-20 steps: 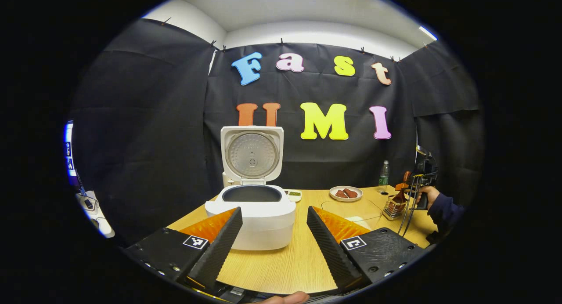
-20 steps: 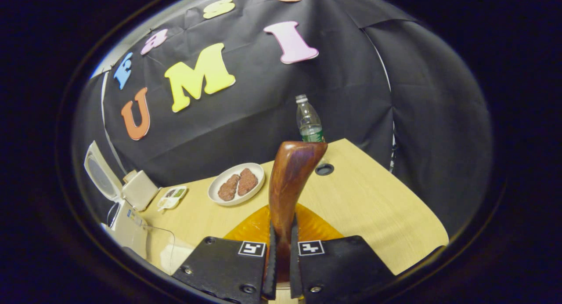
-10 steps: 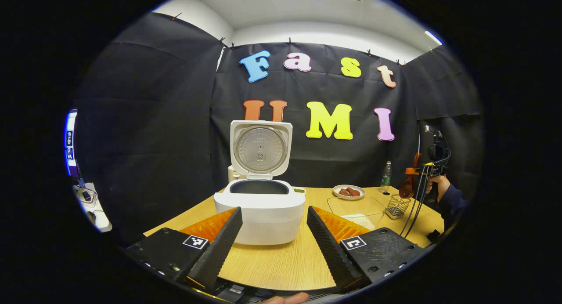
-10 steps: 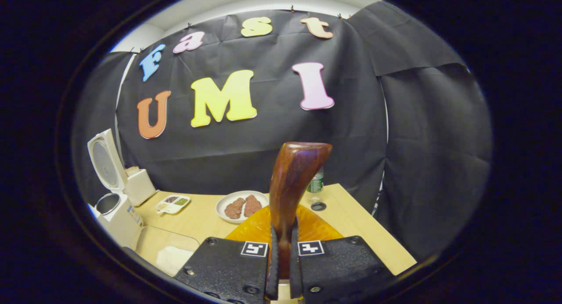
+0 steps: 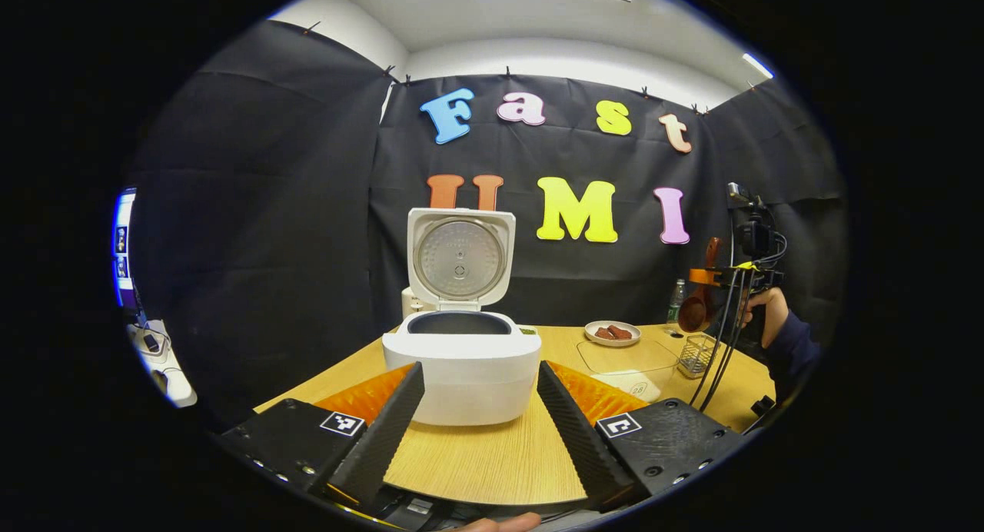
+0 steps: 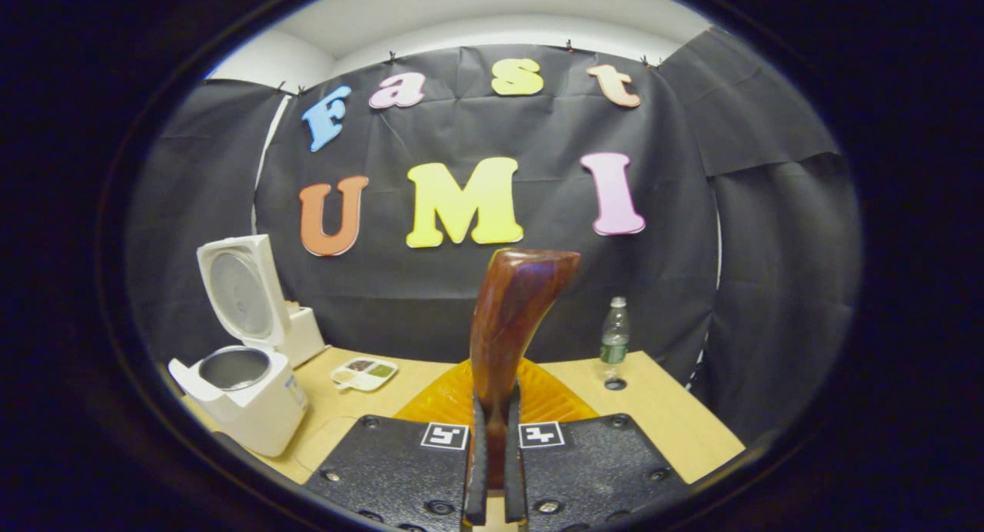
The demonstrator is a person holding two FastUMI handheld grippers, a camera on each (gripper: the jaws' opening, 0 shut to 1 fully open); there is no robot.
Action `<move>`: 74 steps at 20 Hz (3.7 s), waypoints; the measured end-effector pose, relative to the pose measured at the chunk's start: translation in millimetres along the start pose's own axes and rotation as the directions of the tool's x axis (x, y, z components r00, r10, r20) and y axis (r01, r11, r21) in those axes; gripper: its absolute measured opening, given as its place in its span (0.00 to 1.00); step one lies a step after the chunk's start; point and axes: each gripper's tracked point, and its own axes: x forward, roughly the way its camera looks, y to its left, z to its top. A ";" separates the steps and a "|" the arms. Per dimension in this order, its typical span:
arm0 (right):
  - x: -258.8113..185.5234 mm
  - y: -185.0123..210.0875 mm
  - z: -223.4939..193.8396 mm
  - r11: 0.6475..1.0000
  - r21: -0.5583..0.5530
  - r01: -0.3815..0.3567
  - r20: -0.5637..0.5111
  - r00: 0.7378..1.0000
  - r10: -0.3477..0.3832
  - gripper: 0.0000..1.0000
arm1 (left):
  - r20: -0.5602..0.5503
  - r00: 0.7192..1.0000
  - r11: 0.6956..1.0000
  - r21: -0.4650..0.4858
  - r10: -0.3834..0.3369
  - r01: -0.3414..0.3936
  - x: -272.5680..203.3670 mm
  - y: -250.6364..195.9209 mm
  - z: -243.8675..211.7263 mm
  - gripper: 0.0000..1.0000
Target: Close the left gripper, press the button to open the rice cooker; take a wooden spoon from the chopstick holder with the right hand, scoop a spoonful of rice and pour it into the rice cooker, then put the wooden spoon back into the chopstick holder.
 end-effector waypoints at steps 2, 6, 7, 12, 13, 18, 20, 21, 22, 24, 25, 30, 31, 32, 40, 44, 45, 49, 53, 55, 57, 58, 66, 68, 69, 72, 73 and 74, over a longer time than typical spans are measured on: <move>4.5 18.7 -9.8 0.999 -0.029 -0.013 0.005 1.000 0.013 0.11 | -0.004 1.000 1.000 -0.003 0.006 -0.006 -1.6 4.7 -1.6 0.94; 22.6 43.1 -47.6 0.999 -0.045 0.003 -0.043 0.999 -0.005 0.10 | -0.004 1.000 1.000 -0.004 0.007 -0.007 -0.8 7.4 -3.2 0.94; 28.0 49.8 -59.0 0.999 -0.042 -0.001 -0.063 0.998 -0.002 0.11 | -0.002 1.000 1.000 0.001 0.008 -0.008 -0.9 6.9 -2.4 0.94; 55.7 46.0 -105.2 0.995 -0.090 0.053 -0.123 0.990 -0.063 0.11 | -0.010 1.000 1.000 0.010 0.001 -0.001 1.8 7.0 -7.0 0.94; 58.8 43.6 -111.4 0.993 -0.098 0.064 -0.135 0.988 -0.077 0.11 | -0.009 1.000 1.000 0.014 0.002 -0.002 2.9 7.3 -6.8 0.94; 69.5 34.6 -144.9 0.986 -0.135 0.097 -0.175 0.977 -0.120 0.11 | 0.021 0.999 0.999 0.019 0.033 -0.033 10.3 12.0 -2.1 0.94; 68.6 42.0 -155.4 0.991 -0.105 0.088 -0.194 0.975 -0.107 0.11 | 0.012 1.000 1.000 0.009 0.008 -0.009 13.5 3.3 -2.2 0.94; 67.8 49.5 -158.1 0.993 -0.093 0.067 -0.201 0.976 -0.085 0.11 | 0.005 1.000 1.000 0.008 0.005 -0.005 14.7 1.9 -3.2 0.94; 66.9 56.2 -158.9 0.995 -0.085 0.054 -0.199 0.978 -0.070 0.11 | 0.002 1.000 1.000 0.011 0.003 -0.003 16.0 0.4 -2.9 0.94; 66.6 71.4 -160.6 0.998 -0.067 0.009 -0.199 0.980 -0.022 0.10 | -0.002 1.000 1.000 0.025 -0.006 0.006 18.6 -6.1 -4.4 0.94; 65.6 81.4 -161.9 0.998 -0.053 -0.016 -0.205 0.979 0.005 0.11 | -0.004 1.000 0.999 0.032 -0.012 0.012 18.5 -8.0 -6.0 0.94; 58.1 129.9 -166.4 0.987 0.004 -0.158 -0.247 0.957 0.154 0.11 | -0.024 1.000 0.999 0.042 -0.007 0.008 22.0 -8.3 -9.2 0.94; 56.1 138.4 -168.4 0.982 0.024 -0.188 -0.260 0.947 0.187 0.11 | -0.026 1.000 0.999 0.037 -0.005 0.006 21.7 -7.0 -8.6 0.94; 53.9 147.3 -170.6 0.975 0.041 -0.218 -0.277 0.935 0.221 0.11 | -0.030 1.000 0.999 0.032 -0.002 0.003 21.6 -6.1 -8.2 0.94; 33.8 173.0 -183.9 0.904 0.151 -0.399 -0.469 0.776 0.421 0.11 | -0.033 0.999 0.999 0.031 -0.009 0.010 21.4 -11.5 -7.2 0.94; 32.4 163.6 -183.1 0.859 0.325 -0.396 -0.495 0.702 0.511 0.11 | -0.037 0.999 0.999 0.038 -0.009 0.011 21.2 -14.6 -6.2 0.94; 33.9 160.2 -180.7 0.844 0.380 -0.378 -0.485 0.696 0.530 0.11 | -0.036 0.999 0.999 0.038 -0.011 0.012 21.8 -15.5 -5.2 0.94; 34.9 147.9 -168.7 0.781 0.518 -0.349 -0.415 0.696 0.586 0.10 | -0.042 0.999 0.999 0.038 -0.008 0.010 22.5 -17.5 -3.0 0.94; 38.6 131.5 -155.0 0.735 0.605 -0.305 -0.338 0.738 0.584 0.10 | -0.051 0.998 0.999 0.038 -0.022 0.024 23.9 -25.3 -0.5 0.94; 43.4 121.5 -147.2 0.714 0.641 -0.280 -0.296 0.768 0.568 0.10 | -0.053 0.999 0.999 0.049 -0.014 0.016 25.0 -25.6 0.2 0.94; 43.8 107.3 -137.1 0.684 0.685 -0.249 -0.252 0.800 0.544 0.10 | -0.052 0.999 0.998 0.057 -0.010 0.013 26.0 -26.3 2.1 0.94; 45.2 99.6 -133.1 0.668 0.707 -0.233 -0.233 0.815 0.531 0.10 | -0.049 0.999 0.998 0.059 -0.005 0.008 26.1 -26.1 3.3 0.94; 33.2 65.0 -60.2 0.169 0.972 -0.160 0.053 0.859 0.509 0.10 | -0.042 0.999 0.999 0.043 -0.001 0.003 24.4 -24.6 5.2 0.94; 31.9 61.8 -45.2 0.093 0.983 -0.158 0.092 0.864 0.496 0.10 | -0.039 0.999 0.999 0.041 0.001 0.001 23.2 -21.0 6.7 0.94; 30.5 62.9 -37.6 0.090 0.982 -0.164 0.100 0.867 0.487 0.09 | -0.036 0.999 0.999 0.043 0.006 -0.004 20.8 -18.7 7.1 0.94; 28.9 78.2 -13.8 0.160 0.967 -0.200 0.098 0.868 0.487 0.10 | -0.023 1.000 0.999 0.039 0.018 -0.018 16.2 -8.0 7.6 0.94; 28.3 85.7 -6.4 0.180 0.962 -0.205 0.093 0.866 0.492 0.10 | -0.021 1.000 0.999 0.030 0.016 -0.015 13.3 -5.7 7.5 0.94; 28.9 93.1 0.9 0.189 0.959 -0.210 0.091 0.863 0.496 0.10 | -0.020 1.000 1.000 0.021 0.014 -0.013 12.7 -3.3 7.0 0.94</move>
